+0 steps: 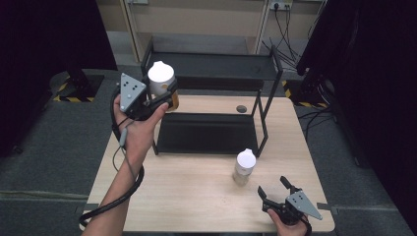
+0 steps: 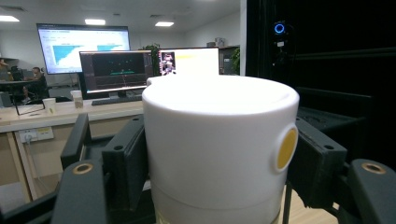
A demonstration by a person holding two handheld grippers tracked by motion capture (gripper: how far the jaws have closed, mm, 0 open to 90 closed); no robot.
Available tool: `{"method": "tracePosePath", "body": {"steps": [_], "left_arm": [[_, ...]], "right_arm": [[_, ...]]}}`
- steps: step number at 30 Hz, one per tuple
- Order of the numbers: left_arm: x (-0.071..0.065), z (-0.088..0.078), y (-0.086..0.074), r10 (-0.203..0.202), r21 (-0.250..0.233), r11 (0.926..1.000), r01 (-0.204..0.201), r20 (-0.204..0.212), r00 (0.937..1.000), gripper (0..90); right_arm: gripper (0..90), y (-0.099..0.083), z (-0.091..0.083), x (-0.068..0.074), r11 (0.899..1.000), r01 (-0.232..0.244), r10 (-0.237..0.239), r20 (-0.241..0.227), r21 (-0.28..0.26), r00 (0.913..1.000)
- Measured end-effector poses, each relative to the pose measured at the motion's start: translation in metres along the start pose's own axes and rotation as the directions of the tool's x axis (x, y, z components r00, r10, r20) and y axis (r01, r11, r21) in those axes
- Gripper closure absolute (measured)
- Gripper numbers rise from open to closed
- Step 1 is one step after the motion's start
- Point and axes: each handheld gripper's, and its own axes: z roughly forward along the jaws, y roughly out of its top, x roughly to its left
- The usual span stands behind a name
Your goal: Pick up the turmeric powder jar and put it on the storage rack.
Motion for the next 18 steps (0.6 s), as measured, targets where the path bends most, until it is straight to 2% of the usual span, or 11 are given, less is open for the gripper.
{"method": "tracePosePath", "body": {"steps": [18], "left_arm": [[0.003, 0.019, 0.036, 0.024, -0.024, 0.9994, -0.024, -0.017, 0.9996, 30.5]], "right_arm": [[8.2, 0.0, 0.0, 0.0, 1.0, 0.004, -0.004, -0.002, 0.002, 1.0]]}}
